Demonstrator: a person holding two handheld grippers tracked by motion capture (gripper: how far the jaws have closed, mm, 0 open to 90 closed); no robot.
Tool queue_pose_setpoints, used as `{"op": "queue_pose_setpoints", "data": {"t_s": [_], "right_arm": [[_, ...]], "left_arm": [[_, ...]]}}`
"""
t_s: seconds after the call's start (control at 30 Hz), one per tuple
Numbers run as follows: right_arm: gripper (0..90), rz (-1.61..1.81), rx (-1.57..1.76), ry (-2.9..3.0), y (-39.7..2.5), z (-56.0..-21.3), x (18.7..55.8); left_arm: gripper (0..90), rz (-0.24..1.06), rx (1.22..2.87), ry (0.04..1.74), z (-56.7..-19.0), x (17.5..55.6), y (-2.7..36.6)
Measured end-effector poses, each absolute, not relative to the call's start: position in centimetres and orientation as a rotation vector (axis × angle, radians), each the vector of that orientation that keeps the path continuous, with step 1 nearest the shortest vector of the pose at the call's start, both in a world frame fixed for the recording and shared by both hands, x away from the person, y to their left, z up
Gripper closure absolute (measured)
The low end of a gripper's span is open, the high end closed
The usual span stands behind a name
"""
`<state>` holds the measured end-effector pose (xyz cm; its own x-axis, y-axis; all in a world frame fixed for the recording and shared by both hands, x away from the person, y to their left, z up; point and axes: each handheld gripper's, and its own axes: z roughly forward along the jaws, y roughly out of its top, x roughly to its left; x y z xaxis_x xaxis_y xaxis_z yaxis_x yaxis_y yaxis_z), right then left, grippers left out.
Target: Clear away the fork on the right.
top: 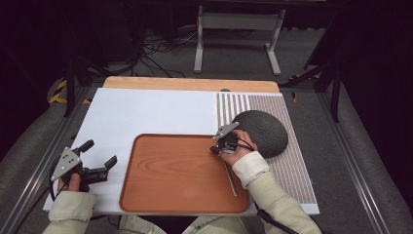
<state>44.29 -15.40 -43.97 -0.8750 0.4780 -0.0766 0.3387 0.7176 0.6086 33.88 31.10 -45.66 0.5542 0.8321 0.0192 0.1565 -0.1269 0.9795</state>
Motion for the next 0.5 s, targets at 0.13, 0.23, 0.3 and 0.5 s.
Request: {"op": "queue_pose_setpoints", "data": {"t_s": [0.13, 0.23, 0.3, 0.5], "right_arm": [[90.0, 0.881, 0.668, 2.684, -15.8, -43.9, 44.4], [90.0, 0.881, 0.676, 2.682, -16.1, -43.9, 44.5], [90.0, 0.876, 0.685, 2.675, -16.2, -43.9, 44.6], [90.0, 0.870, 0.712, 2.660, -16.8, -43.9, 44.8]], "left_arm": [[0.1, 0.720, 1.622, 0.852, -45.7, 33.9, 31.1], [0.1, 0.719, 1.622, 0.852, -45.7, 33.9, 31.1], [0.1, 0.719, 1.621, 0.853, -45.7, 33.9, 31.1], [0.1, 0.719, 1.623, 0.852, -45.7, 33.9, 31.1]]}}
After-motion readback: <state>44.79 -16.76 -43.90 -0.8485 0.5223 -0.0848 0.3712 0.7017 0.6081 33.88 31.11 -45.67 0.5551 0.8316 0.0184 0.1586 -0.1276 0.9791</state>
